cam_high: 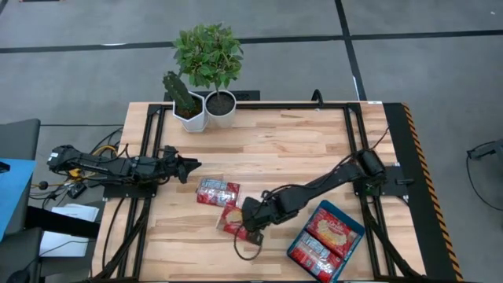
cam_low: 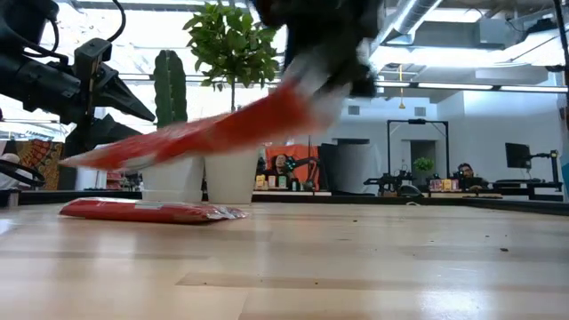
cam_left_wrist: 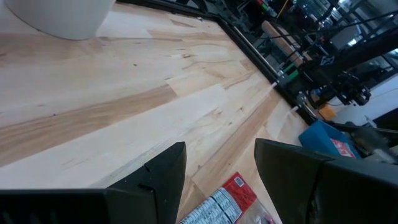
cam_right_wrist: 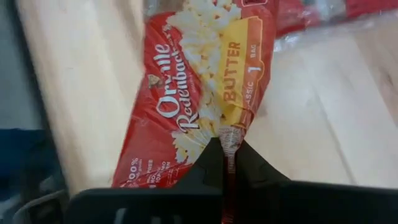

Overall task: Sort popcorn bags into baskets
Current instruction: Put the red popcorn bag into the blue bin

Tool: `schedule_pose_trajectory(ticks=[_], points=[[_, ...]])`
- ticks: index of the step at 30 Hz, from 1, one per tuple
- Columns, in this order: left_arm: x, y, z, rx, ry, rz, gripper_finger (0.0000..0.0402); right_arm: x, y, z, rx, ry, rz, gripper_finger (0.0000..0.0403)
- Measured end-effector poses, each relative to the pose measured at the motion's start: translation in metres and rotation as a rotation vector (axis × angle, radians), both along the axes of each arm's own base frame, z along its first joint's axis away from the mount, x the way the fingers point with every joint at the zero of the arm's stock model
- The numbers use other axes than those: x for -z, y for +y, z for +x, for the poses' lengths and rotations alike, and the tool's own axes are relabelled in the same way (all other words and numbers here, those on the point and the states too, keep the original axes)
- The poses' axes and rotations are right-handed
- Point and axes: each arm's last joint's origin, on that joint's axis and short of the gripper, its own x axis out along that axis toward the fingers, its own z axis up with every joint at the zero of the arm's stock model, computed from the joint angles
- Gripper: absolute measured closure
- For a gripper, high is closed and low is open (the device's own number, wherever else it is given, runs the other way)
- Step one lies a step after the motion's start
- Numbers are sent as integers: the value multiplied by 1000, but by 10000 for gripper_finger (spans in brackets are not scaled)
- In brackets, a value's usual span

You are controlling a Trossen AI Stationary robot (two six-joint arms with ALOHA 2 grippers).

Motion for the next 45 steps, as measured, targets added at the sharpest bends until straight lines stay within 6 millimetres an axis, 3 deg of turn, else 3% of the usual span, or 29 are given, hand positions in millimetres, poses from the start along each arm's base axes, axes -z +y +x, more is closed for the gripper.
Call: schedule_pose_trajectory(ticks=[5,11,19,26,34,41,45], points=[[0,0,0,7,-1,-4,219,-34,13,-31,66,21,3,390],[0,0,0,9,-1,-5,219,-62,45,-83,181,65,-5,388],[0,0,0,9,0,-5,219,-69,97,-155,336,169,37,386],[0,0,0,8,0,-5,219,-67,131,-200,424,205,102,387],[0,0,0,8,0,-4,219,-64,139,-228,502,241,73,375],[0,0,0,4,-5,-17,219,-49,143,-227,457,246,90,379],[0,0,0,2,-6,-19,219,-42,140,-226,461,252,70,360]])
